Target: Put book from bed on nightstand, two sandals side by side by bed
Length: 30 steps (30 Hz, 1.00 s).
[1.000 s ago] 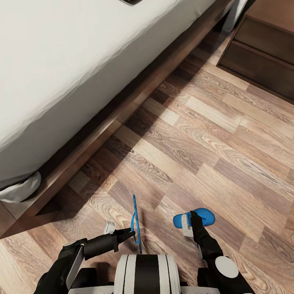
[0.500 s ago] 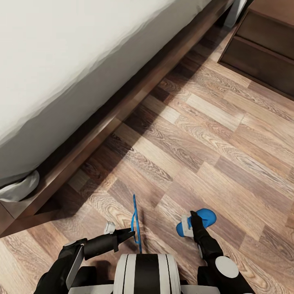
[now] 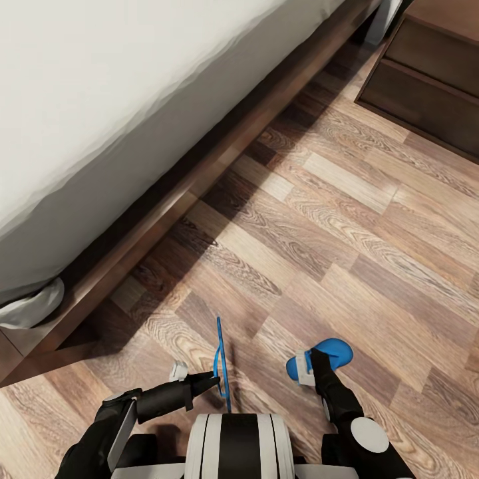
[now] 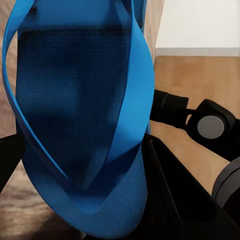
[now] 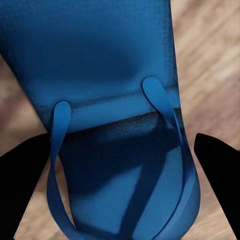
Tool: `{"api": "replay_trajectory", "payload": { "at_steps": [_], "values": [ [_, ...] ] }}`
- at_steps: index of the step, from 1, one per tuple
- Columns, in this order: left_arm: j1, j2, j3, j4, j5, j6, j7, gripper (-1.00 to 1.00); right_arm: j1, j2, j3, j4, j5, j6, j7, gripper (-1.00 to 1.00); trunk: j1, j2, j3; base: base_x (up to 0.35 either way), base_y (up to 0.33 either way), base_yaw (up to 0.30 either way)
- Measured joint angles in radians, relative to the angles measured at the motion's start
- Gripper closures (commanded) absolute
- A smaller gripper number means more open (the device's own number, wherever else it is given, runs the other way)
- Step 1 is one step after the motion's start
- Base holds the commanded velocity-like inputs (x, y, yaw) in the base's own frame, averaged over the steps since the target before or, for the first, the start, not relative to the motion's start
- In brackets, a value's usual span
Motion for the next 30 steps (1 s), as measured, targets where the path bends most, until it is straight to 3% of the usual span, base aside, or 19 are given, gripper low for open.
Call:
{"api": "replay_trajectory", "payload": {
  "at_steps": [18,30],
  "values": [
    [0.000,0.000,0.000,0.000,-0.001,0.001,0.000,1.00,0.000,0.000,0.000,0.000,-0.001,0.000,0.000,1.00,0.000,0.000,0.000,0.000,0.000,0.000],
    [0.000,0.000,-0.001,0.000,-0.001,0.001,-0.001,1.00,0.000,0.000,-0.001,0.000,-0.002,0.000,0.000,1.00,-0.005,0.003,0.046,0.000,0.000,0.000]
  ]
}}
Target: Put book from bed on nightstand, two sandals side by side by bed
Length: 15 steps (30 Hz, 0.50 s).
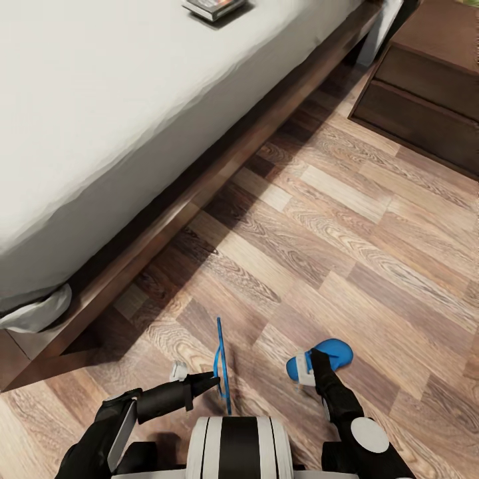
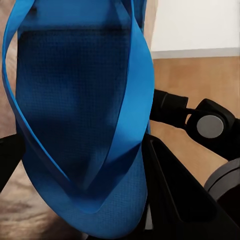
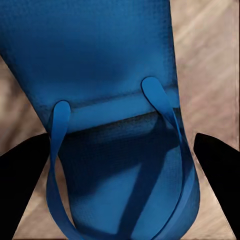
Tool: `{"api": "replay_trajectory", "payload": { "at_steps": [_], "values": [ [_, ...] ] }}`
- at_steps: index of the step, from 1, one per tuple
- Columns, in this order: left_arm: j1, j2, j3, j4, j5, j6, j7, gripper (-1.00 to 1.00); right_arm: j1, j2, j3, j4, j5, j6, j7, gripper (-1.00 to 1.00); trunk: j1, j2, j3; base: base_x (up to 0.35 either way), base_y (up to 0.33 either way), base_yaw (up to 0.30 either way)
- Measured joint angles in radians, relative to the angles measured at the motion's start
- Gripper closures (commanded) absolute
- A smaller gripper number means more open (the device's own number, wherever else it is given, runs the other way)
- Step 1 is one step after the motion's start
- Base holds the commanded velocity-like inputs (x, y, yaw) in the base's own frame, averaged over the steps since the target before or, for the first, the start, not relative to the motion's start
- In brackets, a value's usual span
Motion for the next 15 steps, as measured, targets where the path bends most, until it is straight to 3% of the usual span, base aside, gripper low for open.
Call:
{"api": "replay_trajectory", "payload": {
  "at_steps": [11,15],
  "values": [
    [0.000,0.000,0.000,0.000,0.000,0.000,0.000,1.00,0.000,-0.001,-0.001,-0.022,-0.002,0.000,0.002,1.00,-0.005,0.003,0.043,0.000,0.000,0.000],
    [0.000,0.000,0.000,0.000,0.000,0.000,0.000,1.00,0.000,-0.001,-0.017,-0.208,-0.027,0.000,0.013,1.00,-0.007,0.003,0.058,0.000,0.000,0.000]
  ]
}}
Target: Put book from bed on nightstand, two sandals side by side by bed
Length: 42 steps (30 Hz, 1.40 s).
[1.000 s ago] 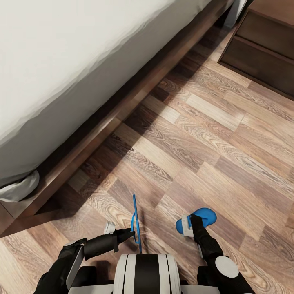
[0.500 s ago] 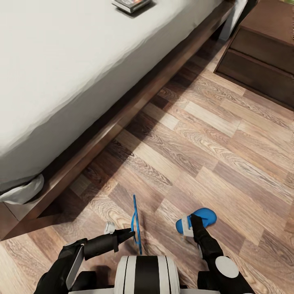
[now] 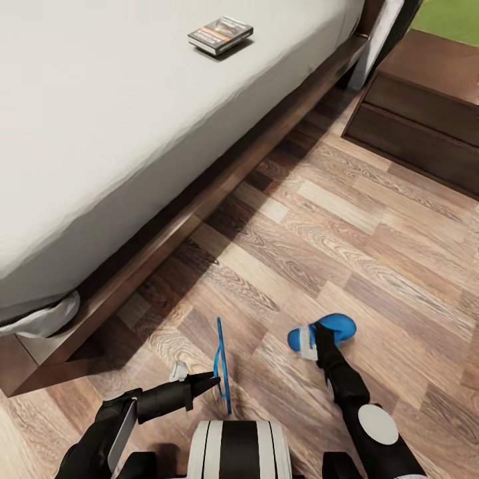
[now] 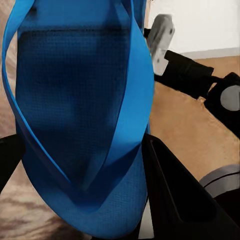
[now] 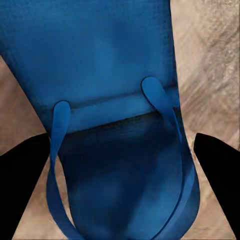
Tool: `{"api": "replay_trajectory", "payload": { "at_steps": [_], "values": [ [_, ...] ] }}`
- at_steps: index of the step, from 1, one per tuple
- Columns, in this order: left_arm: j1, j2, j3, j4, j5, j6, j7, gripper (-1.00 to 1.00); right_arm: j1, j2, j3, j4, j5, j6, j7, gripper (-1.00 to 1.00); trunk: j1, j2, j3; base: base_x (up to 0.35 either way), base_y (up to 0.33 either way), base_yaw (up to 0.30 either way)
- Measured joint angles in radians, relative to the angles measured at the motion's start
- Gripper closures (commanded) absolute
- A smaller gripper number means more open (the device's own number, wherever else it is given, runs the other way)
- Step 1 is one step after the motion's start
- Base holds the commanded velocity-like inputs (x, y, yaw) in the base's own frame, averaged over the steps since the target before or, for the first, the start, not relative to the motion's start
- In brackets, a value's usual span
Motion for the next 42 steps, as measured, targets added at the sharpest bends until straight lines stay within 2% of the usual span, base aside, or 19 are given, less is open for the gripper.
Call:
{"api": "replay_trajectory", "payload": {
  "at_steps": [1,3,4,5,6,8,9,11,12,14,16,18,19,22,23,24,27,35,42],
  "values": [
    [0.000,0.000,0.000,0.000,0.000,0.000,0.000,1.00,0.000,0.000,-0.016,-0.059,-0.033,0.000,0.002,1.00,0.000,0.000,0.004,0.000,0.000,0.000],
    [0.000,0.000,0.000,0.000,0.000,0.000,0.000,1.00,0.000,0.000,-0.065,-0.173,-0.208,0.004,0.004,1.00,-0.001,0.001,0.012,0.000,0.000,0.000],
    [0.000,0.000,0.000,0.000,0.000,0.000,-0.001,1.00,0.000,0.000,-0.080,-0.214,-0.305,0.005,0.004,1.00,-0.002,0.001,0.015,0.000,0.000,0.000],
    [0.000,0.000,0.000,0.000,0.000,0.000,-0.001,1.00,0.000,0.001,-0.097,-0.284,-0.495,0.034,0.004,1.00,-0.002,0.001,0.019,0.000,0.000,0.000],
    [0.000,0.000,0.001,0.000,0.000,0.000,-0.001,1.00,0.000,0.001,-0.101,-0.299,-0.546,0.051,0.004,1.00,-0.003,0.001,0.023,0.000,0.000,0.000],
    [0.000,0.000,0.001,0.000,0.000,0.000,-0.001,1.00,0.000,-0.002,-0.117,-0.326,-0.706,0.148,0.003,1.00,-0.003,0.002,0.031,0.000,0.000,0.000],
    [0.000,0.000,0.001,-0.001,0.000,0.000,-0.001,1.00,0.000,-0.006,-0.148,-0.337,-0.840,0.252,0.002,1.00,-0.004,0.002,0.035,0.000,0.000,0.000],
    [0.000,0.000,0.002,0.000,0.000,0.000,-0.001,1.00,0.001,-0.008,-0.197,-0.342,-1.001,0.334,0.002,1.00,-0.005,0.003,0.042,0.000,0.000,0.000],
    [0.000,0.000,0.002,0.000,0.000,0.000,-0.001,1.00,0.001,-0.009,-0.228,-0.343,-1.137,0.387,0.003,1.00,-0.005,0.003,0.046,0.000,0.000,0.000],
    [0.000,0.000,0.002,0.000,0.000,0.000,-0.002,1.00,0.001,-0.014,-0.252,-0.344,-1.347,0.495,0.003,1.00,-0.006,0.003,0.054,0.000,0.000,0.000],
    [0.000,0.000,0.002,0.000,0.000,0.000,-0.002,1.00,0.001,-0.047,-0.264,-0.344,-1.565,0.641,0.004,1.00,-0.007,0.004,0.062,0.000,0.000,0.000],
    [0.000,0.001,0.002,0.000,0.000,0.000,-0.002,1.00,0.001,-0.112,-0.270,-0.344,-1.841,0.799,0.009,1.00,-0.008,0.004,0.070,0.000,0.000,0.000],
    [0.000,0.001,0.002,0.000,0.000,0.000,-0.002,1.00,0.001,-0.146,-0.272,-0.344,-2.018,0.852,0.003,1.00,-0.008,0.004,0.073,0.000,0.000,0.000],
    [0.000,0.001,0.002,0.000,0.000,0.000,-0.002,1.00,0.003,-0.235,-0.269,-0.344,-2.287,0.895,0.000,1.00,-0.010,0.005,0.085,0.000,0.000,0.000],
    [0.000,0.001,0.003,0.000,0.000,0.000,-0.002,1.00,0.004,-0.287,-0.266,-0.343,-2.379,0.903,0.000,1.00,-0.010,0.005,0.089,0.000,0.000,0.000],
    [0.000,0.001,0.003,0.000,0.000,0.000,-0.002,1.00,0.006,-0.331,-0.266,-0.342,-2.432,0.905,0.000,1.00,-0.011,0.006,0.093,0.000,0.000,0.000],
    [0.000,0.001,0.003,0.000,0.000,0.000,-0.002,1.00,0.012,-0.383,-0.265,-0.340,-2.488,0.909,0.000,1.00,-0.012,0.006,0.104,0.000,0.000,0.000],
    [0.000,0.001,0.003,0.000,0.000,0.000,-0.002,1.00,0.089,-0.394,-0.265,-0.311,-2.492,0.909,0.000,1.00,-0.016,0.008,0.135,0.000,0.000,0.000],
    [0.000,0.001,0.003,0.000,-0.002,0.000,-0.001,1.00,0.097,-0.394,-0.272,-0.151,-2.499,0.908,0.001,1.00,-0.019,0.010,0.162,0.000,0.000,0.000]
  ]
}}
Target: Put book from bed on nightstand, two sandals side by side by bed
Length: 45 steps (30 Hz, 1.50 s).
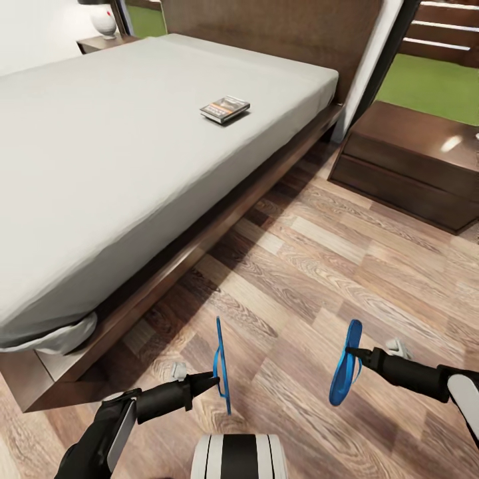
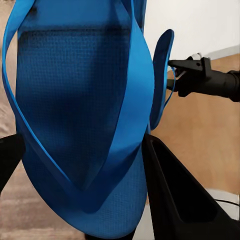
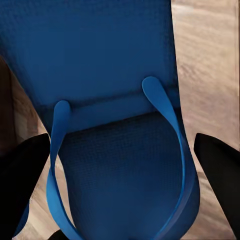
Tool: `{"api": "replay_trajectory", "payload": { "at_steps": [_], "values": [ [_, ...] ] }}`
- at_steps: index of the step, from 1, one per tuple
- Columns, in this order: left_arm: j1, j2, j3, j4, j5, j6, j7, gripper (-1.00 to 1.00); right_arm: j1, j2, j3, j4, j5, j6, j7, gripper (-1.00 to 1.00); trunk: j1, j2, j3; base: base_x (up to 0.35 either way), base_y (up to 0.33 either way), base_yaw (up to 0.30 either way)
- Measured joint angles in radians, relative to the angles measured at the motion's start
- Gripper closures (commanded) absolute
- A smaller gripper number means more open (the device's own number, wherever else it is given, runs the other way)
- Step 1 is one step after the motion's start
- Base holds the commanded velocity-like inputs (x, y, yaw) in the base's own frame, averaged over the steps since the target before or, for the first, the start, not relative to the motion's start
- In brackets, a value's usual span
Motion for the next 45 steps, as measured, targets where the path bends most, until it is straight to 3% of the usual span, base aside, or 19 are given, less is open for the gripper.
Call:
{"api": "replay_trajectory", "payload": {
  "at_steps": [3,7,10,45],
  "values": [
    [0.000,0.000,0.000,0.000,0.000,0.000,0.001,1.00,0.000,0.001,-0.017,0.007,0.001,-0.004,-0.001,1.00,-0.001,0.001,0.012,0.000,0.000,0.000],
    [0.000,0.000,0.000,0.000,0.000,0.000,0.001,1.00,0.000,0.001,-0.111,0.047,0.005,-0.007,-0.002,1.00,-0.003,0.002,0.027,0.000,0.000,0.000],
    [0.000,0.000,0.000,0.000,0.000,0.000,0.001,1.00,0.000,0.001,-0.140,0.059,0.000,-0.007,-0.002,1.00,-0.005,0.002,0.039,0.000,0.000,0.000],
    [0.000,-0.001,-0.002,0.000,-0.003,0.000,0.001,1.00,0.000,0.004,-0.146,0.054,0.007,-0.009,-0.002,1.00,-0.020,0.011,0.174,0.000,0.000,0.000]
  ]
}}
